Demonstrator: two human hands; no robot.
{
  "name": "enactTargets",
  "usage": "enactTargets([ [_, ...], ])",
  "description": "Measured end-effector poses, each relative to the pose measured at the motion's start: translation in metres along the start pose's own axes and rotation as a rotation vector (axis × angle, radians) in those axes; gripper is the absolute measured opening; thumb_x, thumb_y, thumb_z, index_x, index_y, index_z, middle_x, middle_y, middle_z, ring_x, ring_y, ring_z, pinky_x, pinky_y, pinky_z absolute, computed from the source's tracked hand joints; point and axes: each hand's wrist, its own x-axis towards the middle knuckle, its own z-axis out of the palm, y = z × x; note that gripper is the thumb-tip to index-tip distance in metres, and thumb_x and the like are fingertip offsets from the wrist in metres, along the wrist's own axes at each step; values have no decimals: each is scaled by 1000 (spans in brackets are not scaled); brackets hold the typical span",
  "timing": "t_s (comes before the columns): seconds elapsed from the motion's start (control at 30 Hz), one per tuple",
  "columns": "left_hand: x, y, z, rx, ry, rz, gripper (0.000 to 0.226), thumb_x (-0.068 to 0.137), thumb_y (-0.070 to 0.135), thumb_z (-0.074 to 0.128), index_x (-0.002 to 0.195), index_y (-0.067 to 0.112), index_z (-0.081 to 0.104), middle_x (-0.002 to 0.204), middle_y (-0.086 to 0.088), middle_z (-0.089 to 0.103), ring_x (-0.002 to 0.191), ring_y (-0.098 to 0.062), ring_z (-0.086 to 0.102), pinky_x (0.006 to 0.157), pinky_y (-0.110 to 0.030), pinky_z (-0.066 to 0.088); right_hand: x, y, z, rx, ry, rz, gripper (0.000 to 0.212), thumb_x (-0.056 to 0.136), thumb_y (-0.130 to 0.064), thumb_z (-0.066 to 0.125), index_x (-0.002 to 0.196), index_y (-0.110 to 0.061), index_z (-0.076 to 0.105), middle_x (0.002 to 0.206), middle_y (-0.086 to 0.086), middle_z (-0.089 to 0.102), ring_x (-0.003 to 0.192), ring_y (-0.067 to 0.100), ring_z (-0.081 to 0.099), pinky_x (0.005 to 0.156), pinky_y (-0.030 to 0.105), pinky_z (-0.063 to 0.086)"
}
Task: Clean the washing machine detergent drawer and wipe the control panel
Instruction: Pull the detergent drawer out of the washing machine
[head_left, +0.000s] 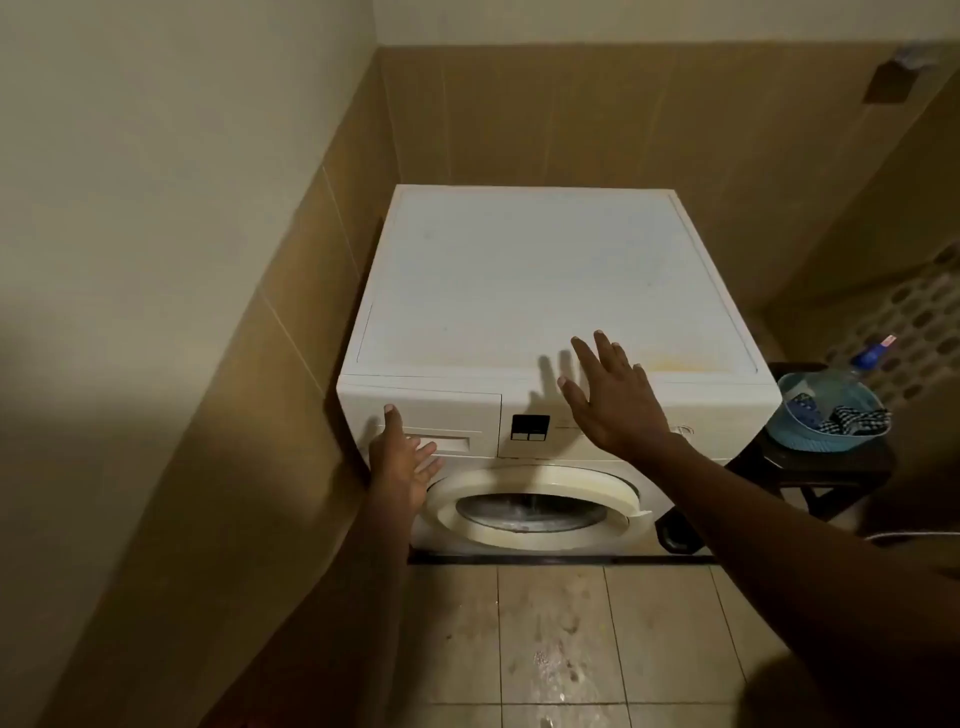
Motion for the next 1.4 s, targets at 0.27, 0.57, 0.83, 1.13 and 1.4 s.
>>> enactTargets([
  [0.27, 37, -13, 8, -189, -2, -115, 84, 91, 61, 52, 154, 13, 23, 157, -23, 28, 142, -38, 36, 111, -50, 39, 10, 13, 14, -22, -26, 17, 58, 102, -43, 28, 154, -21, 13, 162, 10, 6, 149, 28, 7, 119, 48, 11],
  [0.57, 52, -21, 24, -245, -3, -71, 88, 78, 63, 68, 148, 20, 36, 146, -13, 47, 134, -33, 48, 111, -45, 41, 12, 21, 22, 49, -5, 26, 58, 102, -43, 30, 154, -20, 16, 162, 11, 8, 148, 32, 12, 117, 49, 17],
  [0.83, 60, -23, 32, -258, 62, -28, 121, 36, 61, 89, 141, 25, 41, 134, -7, 57, 118, -29, 58, 89, -48, 52, 7, 32, 32, 94, 9, 16, 58, 102, -44, 32, 153, -20, 19, 161, 13, 13, 147, 32, 17, 116, 49, 20],
  [1.13, 61, -23, 34, -242, 108, -24, 111, 57, 59, 85, 146, 26, 29, 136, -9, 51, 120, -32, 56, 97, -54, 51, 9, 25, 34, 87, 82, 22, 51, 102, -34, 36, 147, -11, 30, 152, 16, 29, 142, 30, 25, 111, 46, 25],
  [1.4, 45, -37, 16, -307, 99, 5, 89, 72, 44, 83, 143, 24, 33, 129, -11, 61, 114, -31, 63, 81, -52, 59, 13, 17, 33, 85, 126, 52, 49, 101, -34, 38, 143, -9, 33, 143, 16, 38, 128, 34, 41, 101, 47, 36],
])
